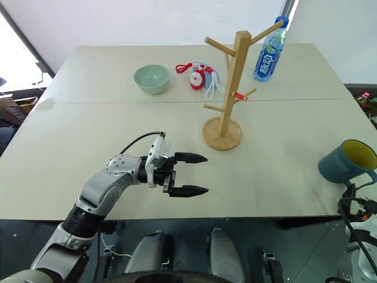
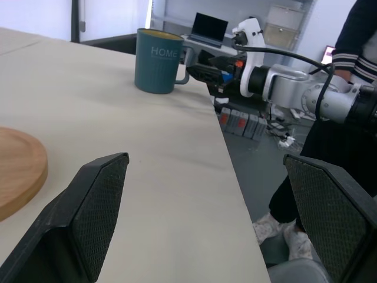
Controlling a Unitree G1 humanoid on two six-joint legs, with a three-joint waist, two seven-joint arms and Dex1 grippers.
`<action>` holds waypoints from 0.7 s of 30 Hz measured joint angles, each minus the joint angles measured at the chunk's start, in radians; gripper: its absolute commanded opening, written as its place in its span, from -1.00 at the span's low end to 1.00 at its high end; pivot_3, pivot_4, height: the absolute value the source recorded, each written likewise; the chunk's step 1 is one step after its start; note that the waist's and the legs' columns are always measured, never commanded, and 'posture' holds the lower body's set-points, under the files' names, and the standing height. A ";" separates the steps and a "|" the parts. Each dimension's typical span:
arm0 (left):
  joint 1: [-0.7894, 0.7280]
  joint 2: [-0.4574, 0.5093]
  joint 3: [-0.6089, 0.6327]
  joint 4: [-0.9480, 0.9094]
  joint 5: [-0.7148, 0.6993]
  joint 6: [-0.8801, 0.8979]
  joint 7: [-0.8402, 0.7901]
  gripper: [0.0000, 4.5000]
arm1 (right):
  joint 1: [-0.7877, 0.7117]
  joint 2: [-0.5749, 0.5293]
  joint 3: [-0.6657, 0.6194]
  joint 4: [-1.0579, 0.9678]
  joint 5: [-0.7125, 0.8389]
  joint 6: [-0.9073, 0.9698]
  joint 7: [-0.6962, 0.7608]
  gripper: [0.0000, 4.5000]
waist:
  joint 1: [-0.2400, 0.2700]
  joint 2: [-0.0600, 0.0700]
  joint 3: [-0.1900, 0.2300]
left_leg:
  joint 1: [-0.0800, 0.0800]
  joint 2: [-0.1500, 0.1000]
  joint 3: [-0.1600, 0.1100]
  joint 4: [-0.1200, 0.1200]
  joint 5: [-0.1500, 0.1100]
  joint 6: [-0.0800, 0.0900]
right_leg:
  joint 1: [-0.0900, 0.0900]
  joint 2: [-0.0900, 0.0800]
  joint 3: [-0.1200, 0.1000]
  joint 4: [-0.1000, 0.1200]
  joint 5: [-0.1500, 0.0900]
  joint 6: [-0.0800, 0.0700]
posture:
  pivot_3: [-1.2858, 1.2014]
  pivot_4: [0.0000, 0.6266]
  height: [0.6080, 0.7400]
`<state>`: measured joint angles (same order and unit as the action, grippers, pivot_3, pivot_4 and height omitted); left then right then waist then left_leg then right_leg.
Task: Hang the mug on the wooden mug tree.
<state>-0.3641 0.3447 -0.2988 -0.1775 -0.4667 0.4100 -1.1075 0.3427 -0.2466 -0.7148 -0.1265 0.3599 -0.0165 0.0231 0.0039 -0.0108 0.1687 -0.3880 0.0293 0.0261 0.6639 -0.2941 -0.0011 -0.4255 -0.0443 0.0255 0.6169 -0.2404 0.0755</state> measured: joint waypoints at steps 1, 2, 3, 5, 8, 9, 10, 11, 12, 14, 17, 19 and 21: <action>0.000 0.000 0.000 -0.006 -0.002 0.002 0.002 1.00 | -0.009 -0.002 -0.002 0.009 0.000 0.003 -0.005 0.99 | 0.000 0.000 0.000 | 0.000 0.000 0.000 0.000 0.000 0.000 | 0.000 0.000 0.000 0.000 0.000 0.000 | 0.03 -0.52 1.00; 0.000 0.001 0.000 -0.017 -0.003 0.005 0.004 1.00 | -0.018 -0.007 -0.003 0.021 0.000 0.007 -0.011 0.99 | -0.001 0.000 0.000 | 0.000 0.000 0.000 0.000 0.000 0.000 | 0.000 0.000 0.000 0.000 0.000 0.000 | 0.03 -0.52 1.00; 0.000 0.001 0.000 -0.026 -0.005 0.008 0.006 1.00 | -0.025 -0.012 -0.004 0.032 0.000 0.011 -0.014 0.99 | -0.001 0.000 0.000 | 0.001 0.000 0.000 0.000 0.000 0.000 | 0.000 0.000 0.000 0.000 0.000 0.000 | 0.03 -0.52 1.00; 0.000 0.001 0.000 -0.034 -0.006 0.015 0.010 1.00 | -0.037 -0.018 -0.007 0.049 0.000 0.013 -0.017 0.99 | -0.002 0.001 -0.001 | 0.001 0.000 0.000 0.000 0.000 0.000 | 0.001 0.000 0.000 0.001 0.000 0.000 | 0.03 -0.52 1.00; 0.000 0.002 0.001 -0.035 -0.010 0.017 0.017 1.00 | -0.064 -0.039 -0.007 0.088 0.004 0.022 -0.016 0.99 | -0.005 0.001 -0.001 | 0.001 0.000 0.000 0.000 0.000 0.000 | 0.001 0.000 0.000 0.001 0.000 0.000 | 0.03 -0.52 1.00; 0.000 0.003 0.001 -0.035 -0.013 0.017 0.019 1.00 | -0.073 -0.045 -0.007 0.100 0.006 0.024 -0.016 0.99 | -0.007 0.001 -0.001 | 0.001 -0.001 0.000 0.000 0.000 0.000 | 0.001 0.000 0.000 0.001 0.000 0.000 | 0.03 -0.52 1.00; 0.000 0.004 0.001 -0.036 -0.015 0.017 0.020 1.00 | -0.084 -0.050 -0.008 0.113 0.007 0.024 -0.016 0.99 | -0.010 0.001 -0.001 | 0.001 -0.001 0.000 0.000 0.000 0.000 | 0.001 0.000 0.000 0.001 0.000 0.000 | 0.03 -0.52 1.00; 0.000 0.005 0.001 -0.036 -0.016 0.018 0.021 1.00 | -0.094 -0.052 -0.008 0.122 0.008 0.024 -0.016 0.99 | -0.014 0.001 -0.001 | 0.001 -0.001 0.000 0.000 0.000 0.000 | 0.001 0.000 0.000 0.001 0.000 0.000 | 0.03 -0.52 1.00; 0.000 0.005 0.001 -0.036 -0.017 0.018 0.022 1.00 | -0.103 -0.057 -0.008 0.134 0.010 0.024 -0.016 0.99 | -0.016 0.001 -0.001 | 0.001 -0.001 0.000 0.000 0.000 0.000 | 0.001 0.001 0.000 0.001 0.000 0.000 | 0.03 -0.52 1.00; 0.000 0.005 0.002 -0.038 -0.022 0.019 0.026 1.00 | -0.125 -0.063 -0.013 0.159 0.021 0.025 -0.016 0.99 | -0.017 0.001 -0.001 | 0.001 -0.001 0.000 0.000 0.000 0.000 | 0.001 0.001 0.000 0.002 0.000 0.000 | 0.03 -0.52 1.00; -0.001 0.005 0.002 -0.041 -0.025 0.024 0.032 1.00 | -0.155 -0.079 -0.022 0.198 0.044 0.029 -0.013 0.99 | -0.018 0.002 -0.001 | 0.002 -0.001 0.001 0.000 0.000 0.000 | 0.002 0.001 0.001 0.002 0.000 0.000 | 0.03 -0.52 1.00; -0.001 0.005 0.002 -0.041 -0.026 0.025 0.037 1.00 | -0.166 -0.086 -0.023 0.217 0.053 0.031 -0.007 0.99 | -0.018 0.002 -0.001 | 0.003 -0.001 0.001 0.000 0.000 0.000 | 0.002 0.001 0.001 0.002 0.000 0.000 | 0.03 -0.52 1.00; -0.001 0.003 0.002 -0.041 -0.026 0.026 0.041 1.00 | -0.176 -0.090 -0.023 0.238 0.057 0.031 0.005 0.99 | -0.018 0.002 -0.001 | 0.003 -0.001 0.001 0.000 0.000 0.000 | 0.003 0.001 0.001 0.002 0.000 0.000 | 0.03 -0.52 1.00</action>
<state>-0.3654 0.3479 -0.2969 -0.2183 -0.4931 0.4357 -1.0665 0.1666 -0.3367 -0.7378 0.1113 0.4165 0.0146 0.0277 -0.0141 -0.0091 0.1676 -0.3850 0.0285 0.0270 0.6644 -0.2940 -0.0011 -0.4230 -0.0433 0.0266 0.6191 -0.2403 0.0757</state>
